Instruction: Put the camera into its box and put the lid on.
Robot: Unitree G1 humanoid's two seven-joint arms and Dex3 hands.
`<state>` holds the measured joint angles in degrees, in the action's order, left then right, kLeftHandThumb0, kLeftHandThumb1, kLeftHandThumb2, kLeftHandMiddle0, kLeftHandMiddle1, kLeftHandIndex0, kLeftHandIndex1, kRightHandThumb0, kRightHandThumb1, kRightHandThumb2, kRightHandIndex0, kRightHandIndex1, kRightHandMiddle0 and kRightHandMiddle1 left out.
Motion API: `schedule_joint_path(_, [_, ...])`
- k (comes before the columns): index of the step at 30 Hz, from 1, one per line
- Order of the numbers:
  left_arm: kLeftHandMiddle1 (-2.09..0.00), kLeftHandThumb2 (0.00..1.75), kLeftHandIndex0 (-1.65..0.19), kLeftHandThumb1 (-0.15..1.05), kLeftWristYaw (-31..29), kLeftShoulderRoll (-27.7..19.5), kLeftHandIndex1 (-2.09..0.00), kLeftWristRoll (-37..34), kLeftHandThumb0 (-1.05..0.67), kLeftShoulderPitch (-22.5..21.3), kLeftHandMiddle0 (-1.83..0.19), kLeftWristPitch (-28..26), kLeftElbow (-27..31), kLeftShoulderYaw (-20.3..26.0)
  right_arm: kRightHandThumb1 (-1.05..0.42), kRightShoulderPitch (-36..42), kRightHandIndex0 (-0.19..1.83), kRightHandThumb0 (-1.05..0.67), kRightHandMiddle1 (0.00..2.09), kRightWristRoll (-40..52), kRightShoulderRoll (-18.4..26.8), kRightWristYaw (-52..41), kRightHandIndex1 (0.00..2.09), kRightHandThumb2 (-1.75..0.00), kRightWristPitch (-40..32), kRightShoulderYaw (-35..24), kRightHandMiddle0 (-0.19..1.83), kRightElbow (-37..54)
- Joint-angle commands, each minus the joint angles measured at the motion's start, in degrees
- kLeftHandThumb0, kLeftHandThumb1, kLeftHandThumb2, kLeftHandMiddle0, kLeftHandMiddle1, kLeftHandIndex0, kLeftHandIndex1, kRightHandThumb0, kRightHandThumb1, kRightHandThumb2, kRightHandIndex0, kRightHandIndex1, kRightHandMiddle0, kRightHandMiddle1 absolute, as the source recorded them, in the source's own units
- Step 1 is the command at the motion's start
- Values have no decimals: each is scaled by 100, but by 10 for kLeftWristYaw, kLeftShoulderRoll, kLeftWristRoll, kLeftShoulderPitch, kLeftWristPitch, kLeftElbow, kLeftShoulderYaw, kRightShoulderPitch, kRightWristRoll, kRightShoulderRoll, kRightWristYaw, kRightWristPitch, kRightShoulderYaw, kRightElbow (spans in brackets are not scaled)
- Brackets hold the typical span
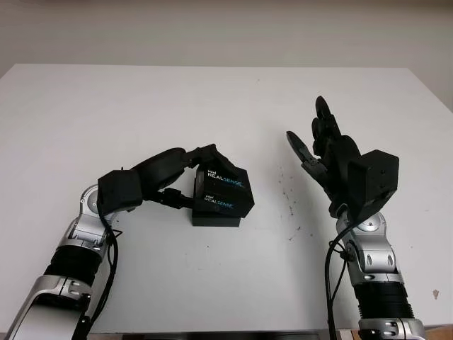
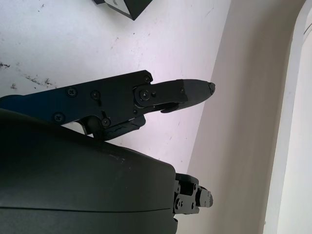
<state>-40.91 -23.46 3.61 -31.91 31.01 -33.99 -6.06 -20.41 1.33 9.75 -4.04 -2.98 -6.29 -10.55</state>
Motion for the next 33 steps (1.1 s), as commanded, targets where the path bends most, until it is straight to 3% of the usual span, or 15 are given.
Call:
schedule_joint_path(1, [-209,43,-54,95,5,-11,-209,6,-37,5,-78,5,-7,-3,-105,-11,-8,-49,6,4,8,-2,6,-20,-4,-5,-4,1])
schedule_joint_path(18, [-209,49,-60,91,15,-25,-209,5,-36,27,-83,-21,27,1,-105,-22,-9,-49,5,4,14,-9,5,-21,-1,-4,-5,-13])
schedule_joint_path(24, [-209,51,-59,90,-18,-40,-209,-8,-37,36,-84,-70,62,-2,-105,-25,-8,-49,6,5,16,-8,6,-20,-2,-5,-4,-15])
schedule_joint_path(31, [-209,49,-52,89,-63,-58,-209,-18,-38,35,-83,-85,68,-8,-105,-26,-8,-49,5,6,23,-17,6,-21,5,-8,-5,-21])
schedule_joint_path(33, [-209,49,-51,88,-68,-64,-209,-14,-37,36,-66,-88,72,-10,-105,-27,-9,-50,5,6,24,-19,5,-21,7,-8,-6,-24])
